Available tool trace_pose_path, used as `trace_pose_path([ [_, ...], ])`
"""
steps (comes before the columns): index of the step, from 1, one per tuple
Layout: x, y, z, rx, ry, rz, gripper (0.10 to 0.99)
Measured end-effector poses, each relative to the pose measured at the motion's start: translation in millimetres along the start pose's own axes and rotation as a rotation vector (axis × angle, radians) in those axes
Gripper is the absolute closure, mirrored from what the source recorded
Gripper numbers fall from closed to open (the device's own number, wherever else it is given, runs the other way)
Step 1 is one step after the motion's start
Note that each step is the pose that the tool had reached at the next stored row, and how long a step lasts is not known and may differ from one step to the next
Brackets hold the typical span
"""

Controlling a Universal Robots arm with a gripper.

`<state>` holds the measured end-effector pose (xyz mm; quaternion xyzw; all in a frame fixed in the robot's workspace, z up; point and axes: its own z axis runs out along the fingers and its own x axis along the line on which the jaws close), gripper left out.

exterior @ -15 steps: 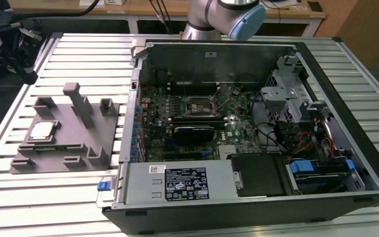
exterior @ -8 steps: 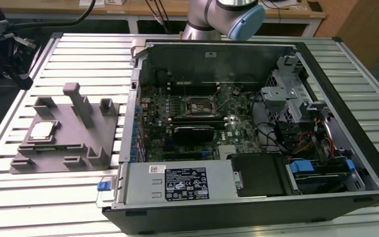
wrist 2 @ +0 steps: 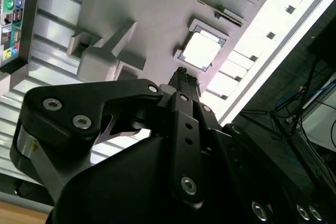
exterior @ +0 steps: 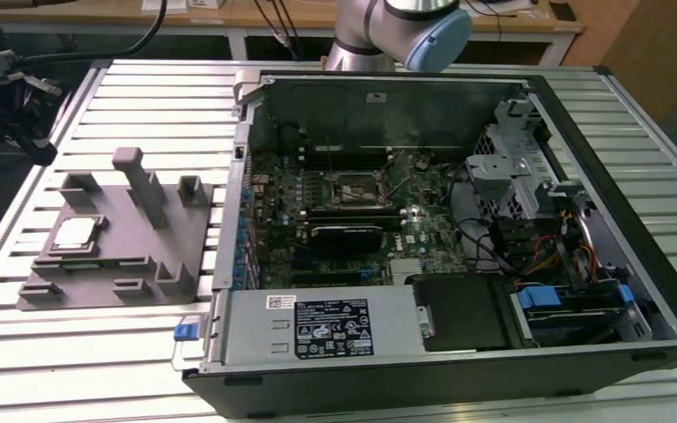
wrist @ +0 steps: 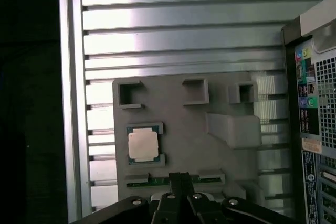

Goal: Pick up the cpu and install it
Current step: 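Reach for the cpu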

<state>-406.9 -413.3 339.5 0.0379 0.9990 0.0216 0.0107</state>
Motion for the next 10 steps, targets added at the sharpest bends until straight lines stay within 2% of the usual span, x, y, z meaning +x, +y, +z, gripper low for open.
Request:
trace_pose_path([
  [10,9.7,5.7,18.4,0.000,0.0012,0.000,0.980],
])
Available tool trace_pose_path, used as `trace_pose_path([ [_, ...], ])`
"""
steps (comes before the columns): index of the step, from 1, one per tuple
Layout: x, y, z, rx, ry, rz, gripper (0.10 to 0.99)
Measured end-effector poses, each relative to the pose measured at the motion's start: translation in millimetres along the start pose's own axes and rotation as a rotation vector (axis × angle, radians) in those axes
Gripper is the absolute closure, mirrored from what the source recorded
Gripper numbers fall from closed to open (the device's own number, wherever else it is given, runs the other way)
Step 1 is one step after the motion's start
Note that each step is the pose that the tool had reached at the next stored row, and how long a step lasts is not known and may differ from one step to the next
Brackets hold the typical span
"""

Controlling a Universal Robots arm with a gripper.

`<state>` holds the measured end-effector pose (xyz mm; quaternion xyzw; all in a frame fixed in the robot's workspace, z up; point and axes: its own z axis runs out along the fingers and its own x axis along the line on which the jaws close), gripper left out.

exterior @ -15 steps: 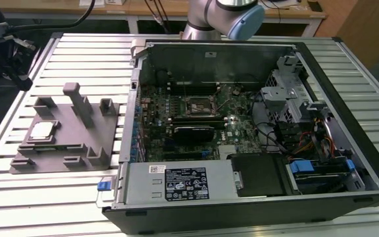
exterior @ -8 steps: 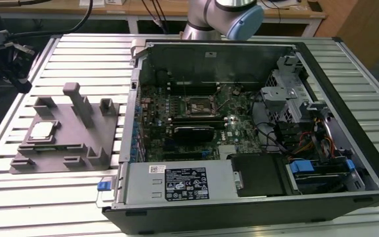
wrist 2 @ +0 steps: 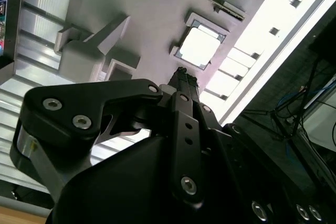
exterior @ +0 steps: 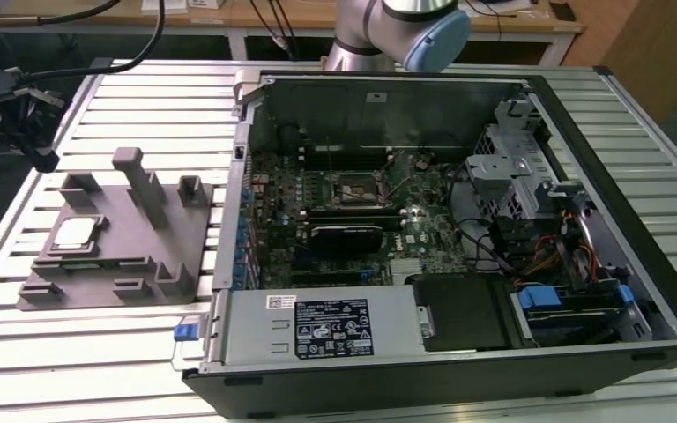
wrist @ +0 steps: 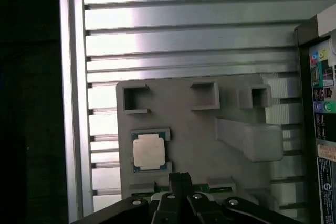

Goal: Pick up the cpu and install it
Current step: 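Reach for the cpu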

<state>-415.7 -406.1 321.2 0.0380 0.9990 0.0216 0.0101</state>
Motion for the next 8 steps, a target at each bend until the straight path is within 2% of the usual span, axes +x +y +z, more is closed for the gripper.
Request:
trace_pose_path([
  [4,0.4,0.8,7.1,0.000,0.0027,0.000,0.980],
  [8,0.5,0.8,8.1,0.000,0.0029,0.000,0.980],
])
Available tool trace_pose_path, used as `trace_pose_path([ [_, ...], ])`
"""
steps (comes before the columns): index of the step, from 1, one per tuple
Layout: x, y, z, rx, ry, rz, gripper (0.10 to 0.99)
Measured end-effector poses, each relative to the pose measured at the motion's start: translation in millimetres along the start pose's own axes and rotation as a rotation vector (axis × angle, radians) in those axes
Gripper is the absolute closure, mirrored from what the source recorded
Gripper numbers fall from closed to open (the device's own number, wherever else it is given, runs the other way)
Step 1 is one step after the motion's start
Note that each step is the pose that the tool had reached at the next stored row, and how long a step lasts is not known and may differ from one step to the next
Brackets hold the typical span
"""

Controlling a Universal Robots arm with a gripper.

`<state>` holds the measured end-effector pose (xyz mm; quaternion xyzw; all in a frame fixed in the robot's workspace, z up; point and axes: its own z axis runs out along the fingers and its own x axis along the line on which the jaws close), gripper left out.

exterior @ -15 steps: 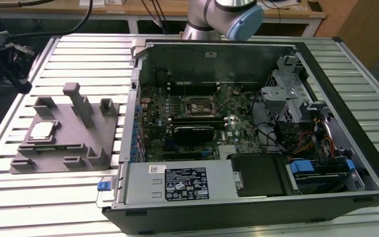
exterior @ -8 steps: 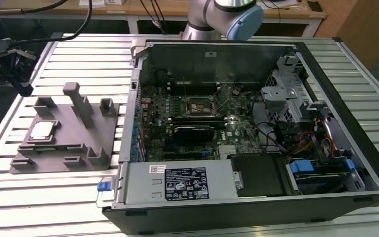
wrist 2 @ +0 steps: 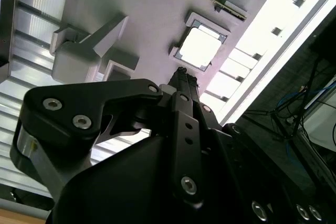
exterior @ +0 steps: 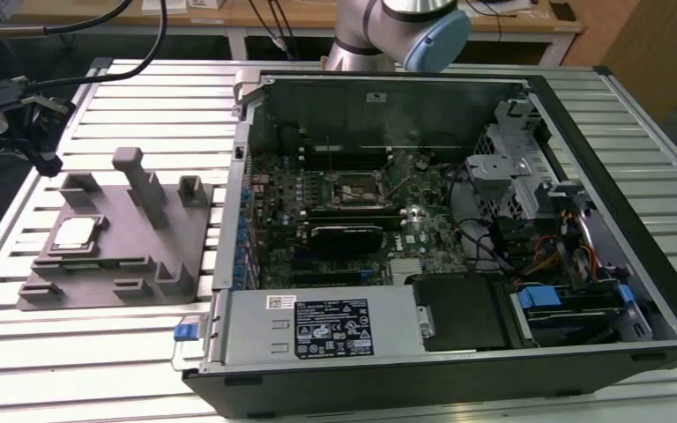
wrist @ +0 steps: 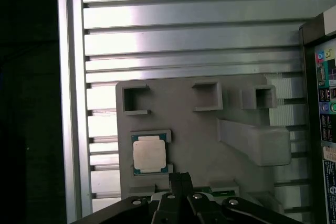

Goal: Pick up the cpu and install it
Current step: 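Pick up the cpu and move it towards the insertion slot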

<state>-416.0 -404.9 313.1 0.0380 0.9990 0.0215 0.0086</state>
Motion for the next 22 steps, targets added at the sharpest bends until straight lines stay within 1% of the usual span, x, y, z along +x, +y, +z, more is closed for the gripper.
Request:
trace_pose_path([
  [9,0.1,0.0,0.4,0.000,-0.0001,0.000,0.980],
  [22,2.8,-0.4,4.2,0.000,-0.0001,0.000,0.980],
])
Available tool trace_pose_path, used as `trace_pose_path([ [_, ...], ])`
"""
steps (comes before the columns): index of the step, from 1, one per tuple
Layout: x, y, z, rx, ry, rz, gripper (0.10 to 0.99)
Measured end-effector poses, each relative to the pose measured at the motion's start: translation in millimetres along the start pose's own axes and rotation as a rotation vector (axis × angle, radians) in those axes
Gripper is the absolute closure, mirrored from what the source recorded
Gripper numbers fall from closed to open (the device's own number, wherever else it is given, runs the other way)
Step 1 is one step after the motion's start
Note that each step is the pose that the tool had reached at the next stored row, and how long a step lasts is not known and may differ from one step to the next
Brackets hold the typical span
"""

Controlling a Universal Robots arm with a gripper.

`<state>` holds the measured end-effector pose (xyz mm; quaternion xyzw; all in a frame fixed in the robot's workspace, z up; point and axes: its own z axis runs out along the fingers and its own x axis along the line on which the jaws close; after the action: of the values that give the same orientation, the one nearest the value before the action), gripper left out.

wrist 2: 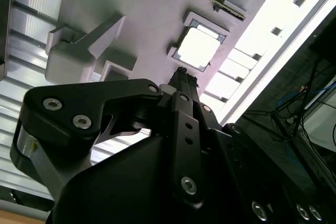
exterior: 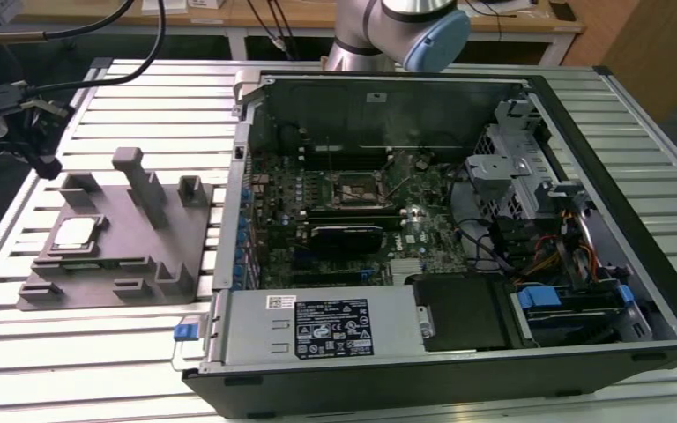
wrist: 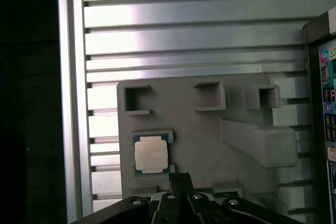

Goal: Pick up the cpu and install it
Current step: 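Pick up the cpu and move it towards the insertion slot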

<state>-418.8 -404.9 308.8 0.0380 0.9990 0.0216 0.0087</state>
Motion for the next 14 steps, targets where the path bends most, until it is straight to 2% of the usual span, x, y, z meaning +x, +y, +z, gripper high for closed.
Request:
trace_pose_path([
  [10,4.7,-0.5,4.4,0.000,0.0002,0.000,0.980],
  [14,7.0,-0.9,8.4,0.000,0.0000,0.000,0.980],
])
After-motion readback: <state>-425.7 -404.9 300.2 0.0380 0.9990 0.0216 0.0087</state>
